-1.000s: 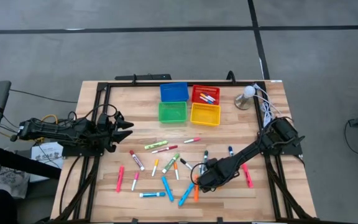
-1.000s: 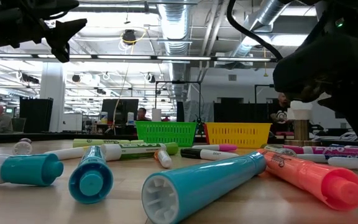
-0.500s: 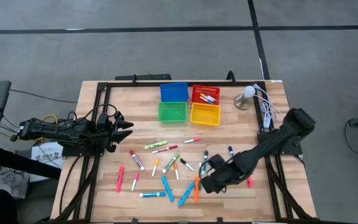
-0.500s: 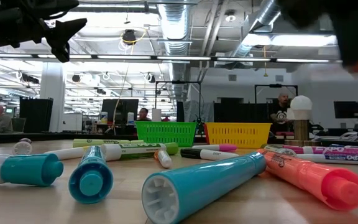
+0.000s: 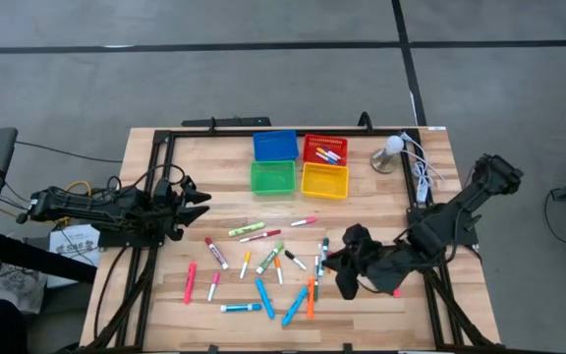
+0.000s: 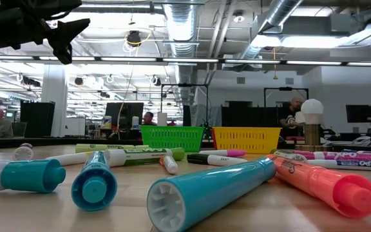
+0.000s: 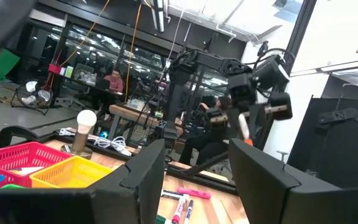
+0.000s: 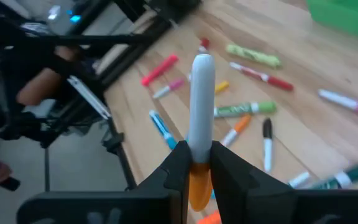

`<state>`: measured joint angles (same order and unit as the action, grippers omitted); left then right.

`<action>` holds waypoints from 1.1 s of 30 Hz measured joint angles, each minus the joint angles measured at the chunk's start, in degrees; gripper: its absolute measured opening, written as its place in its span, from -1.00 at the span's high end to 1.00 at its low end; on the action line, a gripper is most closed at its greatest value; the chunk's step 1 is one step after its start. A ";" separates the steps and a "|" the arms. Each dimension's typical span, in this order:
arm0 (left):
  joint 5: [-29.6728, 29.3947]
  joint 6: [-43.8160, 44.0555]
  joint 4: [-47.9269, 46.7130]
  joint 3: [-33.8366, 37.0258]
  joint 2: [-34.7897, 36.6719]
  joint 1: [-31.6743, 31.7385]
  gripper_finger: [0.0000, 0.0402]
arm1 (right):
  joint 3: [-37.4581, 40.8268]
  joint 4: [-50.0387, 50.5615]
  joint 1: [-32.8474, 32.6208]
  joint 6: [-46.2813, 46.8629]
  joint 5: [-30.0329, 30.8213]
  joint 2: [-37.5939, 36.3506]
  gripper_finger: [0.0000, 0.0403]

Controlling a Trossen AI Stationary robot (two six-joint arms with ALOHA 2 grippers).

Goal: Pick & Place Markers
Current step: Put the right orange highlighter into the red bin

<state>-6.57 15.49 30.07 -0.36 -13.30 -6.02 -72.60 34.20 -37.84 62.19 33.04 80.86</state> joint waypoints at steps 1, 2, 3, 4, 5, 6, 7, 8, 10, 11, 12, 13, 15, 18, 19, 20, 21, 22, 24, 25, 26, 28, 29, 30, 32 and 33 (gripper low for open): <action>0.00 0.00 0.02 0.00 0.02 0.02 0.12 | 0.00 -0.33 0.09 -0.99 0.06 -0.34 0.79; 0.00 0.00 0.01 0.01 0.01 0.00 0.12 | -0.04 -0.49 0.24 -1.60 0.12 -0.55 0.79; 0.00 0.00 0.02 0.00 0.02 0.00 0.12 | -0.04 -0.26 0.50 -2.03 0.12 -0.64 0.79; 0.00 -0.01 0.00 0.01 0.01 0.02 0.12 | -0.04 0.12 0.89 -2.23 0.12 -0.64 0.80; 0.00 0.00 0.00 0.01 0.00 0.02 0.12 | -0.04 0.61 1.45 -2.27 0.11 -0.64 0.80; 0.00 0.00 0.01 0.01 0.00 0.01 0.12 | -0.04 1.38 2.16 -2.26 0.10 -0.64 0.80; 0.00 -0.01 0.00 0.02 0.01 0.00 0.12 | -0.04 2.33 3.12 -2.27 0.12 -0.64 0.80; 0.00 0.00 0.02 0.02 0.02 0.02 0.12 | -0.04 3.34 4.24 -2.26 0.16 -0.64 0.80; 0.00 0.00 0.02 0.02 0.02 0.02 0.12 | -0.04 5.79 7.41 -2.27 0.29 -0.64 0.79; 0.00 0.00 0.02 0.00 0.02 0.02 0.12 | -0.04 7.02 9.29 -2.36 0.30 -0.64 0.79; 0.00 -0.01 0.02 0.00 0.01 0.00 0.12 | -0.04 8.40 11.22 -2.75 0.22 -0.64 0.79; 0.00 0.00 0.02 0.00 0.00 0.02 0.12 | -0.04 9.83 13.22 -3.66 0.04 -0.64 0.79; 0.00 -0.01 0.02 0.00 0.01 0.01 0.12 | -0.04 11.97 17.33 -6.36 -0.54 -0.64 0.79; 0.00 0.00 0.02 0.01 0.00 0.02 0.12 | -0.04 12.84 23.83 -12.37 -2.24 -0.64 0.79; 0.00 0.00 0.02 0.00 0.00 0.00 0.12 | -0.04 12.87 26.07 -14.33 -2.67 -0.64 0.79; 0.00 0.00 0.02 0.00 0.02 0.02 0.12 | -0.04 12.89 28.15 -16.40 -3.03 -0.64 0.79; 0.00 0.00 0.02 0.02 0.02 0.02 0.12 | -0.04 12.89 30.21 -18.37 -3.25 -0.64 0.79; 0.00 -0.01 0.02 0.01 0.01 0.02 0.12 | -0.04 12.89 32.14 -20.33 -3.32 -0.64 0.79; -0.01 0.00 0.02 0.02 0.01 0.02 0.12 | -0.04 12.89 35.73 -24.01 -3.32 -0.64 0.79; 0.00 -0.01 0.02 0.01 0.02 0.02 0.12 | -0.04 12.91 37.52 -25.64 -3.36 -0.64 0.79; 0.00 -0.01 0.02 0.01 0.02 0.00 0.12 | -0.04 12.91 39.11 -27.26 -3.40 -0.64 0.79; -0.02 -0.02 0.02 0.02 0.00 0.00 0.12 | -0.04 12.91 42.27 -30.45 -3.53 -0.64 0.79; 0.00 -0.02 0.02 0.00 0.00 0.02 0.12 | -0.04 12.91 43.78 -32.01 -3.53 -0.64 0.79; 0.00 -0.02 0.02 0.00 0.02 0.02 0.12 | -0.04 12.93 45.17 -33.51 -3.55 -0.64 0.79; 0.00 -0.02 0.02 0.02 0.02 0.01 0.12 | -0.04 12.91 47.82 -36.44 -3.59 -0.64 0.79; 0.00 -0.02 0.02 0.00 0.02 0.01 0.12 | -0.04 12.92 49.10 -37.90 -3.61 -0.64 0.79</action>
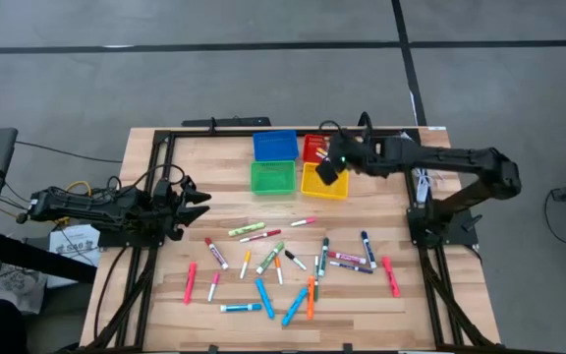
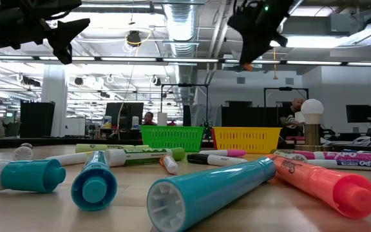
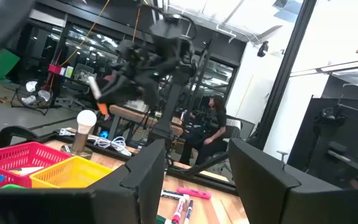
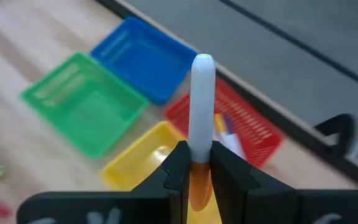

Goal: Pick & Place Markers
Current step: Put the right orange highlighter into the red bin

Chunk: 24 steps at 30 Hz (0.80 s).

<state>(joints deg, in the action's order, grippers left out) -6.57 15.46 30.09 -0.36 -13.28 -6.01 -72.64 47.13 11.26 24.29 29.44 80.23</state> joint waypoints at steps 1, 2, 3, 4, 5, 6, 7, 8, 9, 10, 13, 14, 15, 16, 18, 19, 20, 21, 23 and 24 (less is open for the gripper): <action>0.00 0.01 0.00 0.01 -0.01 -0.01 0.12 | 0.00 0.01 1.20 -1.39 -0.03 0.00 0.79; 0.00 0.00 0.00 0.00 -0.02 0.00 0.12 | 0.00 0.01 2.35 -2.79 -0.06 0.00 0.79; -0.01 0.00 0.00 0.02 0.00 0.00 0.12 | 0.00 -0.01 3.51 -4.14 -0.09 0.00 0.79; 0.00 0.00 0.00 0.00 -0.01 0.00 0.12 | 0.00 0.01 4.66 -5.67 -0.10 0.00 0.79; -0.02 0.00 0.00 0.02 -0.02 -0.01 0.12 | 0.00 -0.01 5.74 -7.24 -0.12 0.00 0.79; 0.00 0.00 0.00 0.00 0.00 0.01 0.12 | 0.00 -0.05 6.77 -8.72 -0.12 0.00 0.79; 0.00 0.00 0.00 0.00 -0.02 0.00 0.12 | 0.00 -0.27 7.74 -10.22 -0.11 0.00 0.79; 0.00 0.00 0.00 0.00 0.00 0.01 0.12 | 0.00 -0.63 8.59 -11.56 -0.12 0.00 0.79; -0.01 0.00 0.00 0.02 -0.01 -0.01 0.12 | 0.00 -1.07 9.35 -12.67 -0.12 0.00 0.79; 0.00 0.01 0.02 0.01 0.00 -0.01 0.12 | -0.02 -1.53 9.95 -13.78 -0.09 0.00 0.79; 0.00 0.00 0.02 0.02 0.00 0.01 0.12 | -0.02 -2.52 11.33 -16.91 -0.12 0.00 0.79; 0.00 0.00 0.02 0.02 -0.02 -0.01 0.12 | -0.02 -2.93 11.62 -18.03 -0.16 0.00 0.79; 0.00 0.00 0.02 0.02 -0.02 0.00 0.12 | -0.04 -3.22 11.84 -19.35 -0.35 0.00 0.79; 0.00 0.00 0.02 0.02 -0.02 -0.01 0.12 | -0.04 -3.44 12.05 -20.37 -0.76 0.00 0.79; 0.00 0.00 0.02 0.02 0.00 -0.01 0.12 | -0.04 -4.00 12.38 -21.38 -1.01 0.00 0.79; 0.00 0.00 0.02 0.02 -0.01 -0.01 0.12 | -0.04 -4.26 12.52 -21.41 -1.06 0.00 0.79; -0.01 0.00 0.02 0.01 -0.01 0.00 0.12 | -0.04 -4.38 12.53 -21.56 -1.11 0.00 0.79; 0.00 0.00 0.02 0.01 -0.01 0.01 0.12 | -0.04 -4.31 12.52 -21.80 -1.17 0.00 0.79; 0.00 0.00 0.02 0.00 0.00 0.01 0.12 | -0.04 -4.34 12.51 -21.85 -1.66 0.00 0.79; 0.00 0.00 0.02 0.00 -0.01 0.00 0.12 | -0.04 -4.32 12.51 -21.87 -2.47 0.01 0.79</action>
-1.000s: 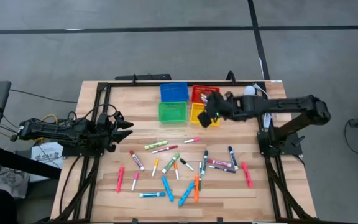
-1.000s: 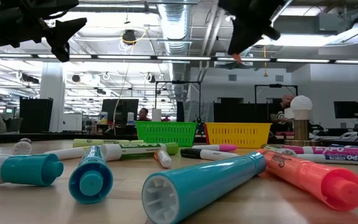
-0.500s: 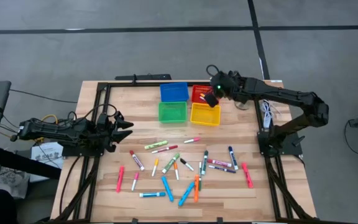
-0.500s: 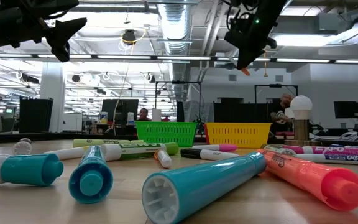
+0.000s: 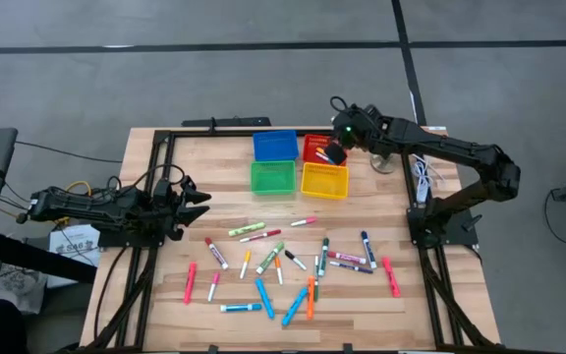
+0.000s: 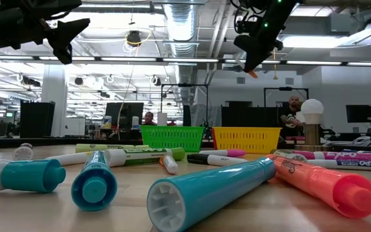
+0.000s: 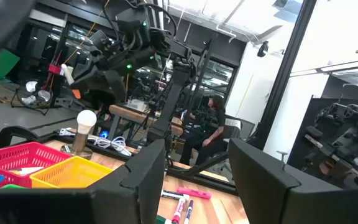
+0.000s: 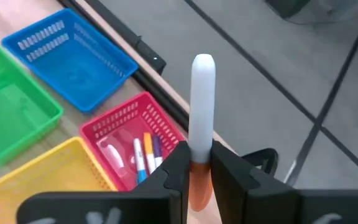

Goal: Pick & Place Markers
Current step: Put the right orange highlighter into the red bin

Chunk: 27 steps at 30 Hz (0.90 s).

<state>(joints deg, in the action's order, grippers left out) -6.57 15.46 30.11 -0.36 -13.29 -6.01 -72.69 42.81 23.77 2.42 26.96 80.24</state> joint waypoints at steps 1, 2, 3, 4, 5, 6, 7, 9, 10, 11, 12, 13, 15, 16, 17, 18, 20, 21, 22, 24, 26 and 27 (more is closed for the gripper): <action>0.00 0.00 0.00 0.02 0.01 -0.01 0.12 | -0.02 -0.06 0.00 -0.08 -0.95 0.31 0.79; 0.00 0.00 0.00 0.02 0.01 0.01 0.12 | -0.04 -0.27 0.00 -0.40 -1.93 0.69 0.79; 0.00 0.00 0.02 0.02 0.01 -0.01 0.12 | -0.04 -0.10 0.12 -1.05 -3.03 1.11 0.79; -0.02 0.00 0.02 0.01 0.01 0.00 0.12 | -0.04 0.01 0.35 -1.97 -3.66 1.82 0.79; -0.02 0.00 0.07 0.02 -0.01 0.01 0.12 | -0.07 -0.48 0.42 -2.99 -4.27 2.67 0.79; -0.01 0.00 0.19 0.02 0.00 0.01 0.12 | -0.09 -0.71 0.54 -4.10 -4.79 3.64 0.79; -0.02 0.00 0.28 0.02 -0.01 0.00 0.12 | -0.07 -0.66 0.79 -5.06 -4.77 4.83 0.79; -0.02 0.00 0.38 0.02 0.01 0.01 0.12 | -0.07 -1.90 1.48 -7.27 -5.00 7.30 0.79; -0.02 0.00 0.39 0.02 -0.01 0.01 0.12 | -0.07 -2.67 1.87 -8.63 -5.17 8.63 0.79; -0.04 0.00 0.39 0.02 -0.01 0.01 0.12 | -0.07 -3.36 2.27 -10.07 -5.49 9.97 0.79; -0.02 0.00 0.41 0.01 0.00 0.00 0.12 | -0.07 -3.69 2.82 -11.49 -6.15 11.27 0.79; -0.02 0.00 0.42 0.01 0.00 0.01 0.12 | -0.04 -4.20 3.33 -12.68 -6.43 12.61 0.79; -0.02 0.00 0.42 0.02 0.00 0.01 0.12 | -0.03 -4.86 4.41 -13.90 -7.52 14.85 0.79; -0.02 0.00 0.43 0.01 0.00 0.01 0.12 | -0.02 -4.71 5.07 -14.45 -8.36 15.87 0.79; -0.02 0.00 0.45 0.02 -0.01 0.01 0.12 | -0.02 -4.85 5.63 -14.84 -9.44 16.87 0.79; 0.00 0.00 0.46 0.02 0.00 -0.01 0.12 | -0.02 -4.67 6.39 -15.09 -10.98 17.86 0.79; -0.04 0.00 0.52 0.02 -0.01 0.01 0.12 | 0.00 -4.60 7.82 -16.22 -13.98 19.49 0.79; -0.02 0.00 0.72 0.02 -0.01 0.01 0.12 | 0.00 -5.00 8.43 -16.69 -14.94 20.23 0.79; -0.02 0.00 0.81 0.00 -0.01 -0.01 0.12 | 0.00 -5.32 9.03 -17.13 -15.31 20.95 0.79; -0.02 0.00 0.87 0.02 0.01 0.01 0.12 | 0.00 -5.44 10.12 -17.65 -15.74 22.28 0.79; -0.02 0.00 0.87 0.01 0.00 0.00 0.12 | -0.11 -5.45 10.90 -17.90 -17.15 23.20 0.79; -0.02 0.00 0.89 0.02 -0.01 0.01 0.12 | -0.13 -5.60 11.24 -17.90 -18.00 23.47 0.79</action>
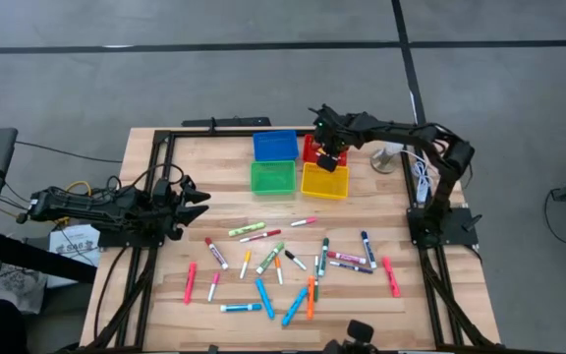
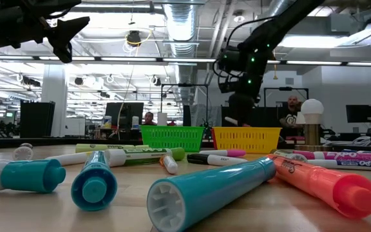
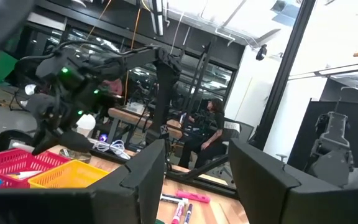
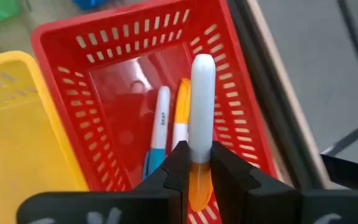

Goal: Pick & Place Markers
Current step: Put the right orange highlighter into the red bin

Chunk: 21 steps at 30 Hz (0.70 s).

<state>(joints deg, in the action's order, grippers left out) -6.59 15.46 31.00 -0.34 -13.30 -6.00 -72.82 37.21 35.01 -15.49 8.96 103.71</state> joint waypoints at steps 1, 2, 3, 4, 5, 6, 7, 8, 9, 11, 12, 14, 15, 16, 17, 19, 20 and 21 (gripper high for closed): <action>0.00 0.00 0.00 0.00 0.01 -0.01 0.12 | -0.02 0.02 0.28 -0.02 -0.76 0.28 0.79; 0.00 0.00 0.00 0.00 0.01 0.00 0.12 | -0.08 -0.04 0.49 -0.02 -1.25 0.55 0.79; 0.00 0.00 0.00 0.00 0.00 0.00 0.12 | -0.09 0.02 0.63 -0.03 -1.53 0.67 0.79; 0.00 0.00 0.01 -0.01 0.01 0.00 0.12 | -0.09 0.10 0.70 -0.03 -1.57 0.67 0.79; -0.01 0.00 0.03 0.00 0.00 0.00 0.12 | -0.09 -0.13 0.72 -0.05 -1.58 0.65 0.79; 0.00 0.00 0.10 -0.01 0.00 -0.01 0.12 | -0.09 -0.50 0.72 -0.08 -1.61 0.65 0.79; 0.00 0.00 0.13 0.00 0.02 0.00 0.12 | -0.09 -0.65 0.72 -0.22 -1.64 0.65 0.79; 0.00 0.00 0.14 0.00 0.00 0.00 0.12 | -0.09 -0.64 0.72 -0.59 -1.73 0.65 0.79; 0.00 0.00 0.18 0.00 0.02 0.00 0.12 | -0.09 -0.68 0.72 -1.03 -1.76 0.65 0.79; 0.00 0.00 0.20 0.00 0.00 0.00 0.12 | -0.09 -0.64 0.74 -1.43 -1.94 0.65 0.78; 0.00 0.00 0.20 0.00 0.01 0.00 0.12 | -0.09 -0.67 0.72 -1.54 -2.44 0.65 0.78; 0.00 0.00 0.20 -0.01 0.01 -0.01 0.12 | -0.09 -0.94 0.74 -1.51 -4.10 0.65 0.78; 0.00 0.00 0.20 0.00 0.02 0.00 0.12 | -0.09 -1.14 0.76 -1.51 -4.73 0.65 0.78; 0.00 -0.03 0.20 -0.02 0.00 0.00 0.12 | -0.09 -1.39 0.76 -1.51 -5.03 0.65 0.78; 0.00 -0.11 0.20 0.00 0.01 0.00 0.12 | -0.09 -1.75 0.76 -1.55 -5.13 0.65 0.78; 0.00 -0.20 0.20 -0.02 0.02 -0.02 0.12 | -0.09 -2.40 0.84 -1.55 -5.20 0.65 0.78; 0.00 -0.20 0.18 0.00 0.00 0.00 0.12 | -0.09 -2.60 0.93 -1.55 -5.40 0.65 0.78; 0.00 -0.20 0.20 0.00 0.02 0.00 0.12 | -0.09 -2.68 1.11 -1.56 -5.99 0.65 0.78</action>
<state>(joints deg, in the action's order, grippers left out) -6.59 15.27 31.20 -0.34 -13.28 -6.00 -72.90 34.53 36.12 -17.04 2.98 104.36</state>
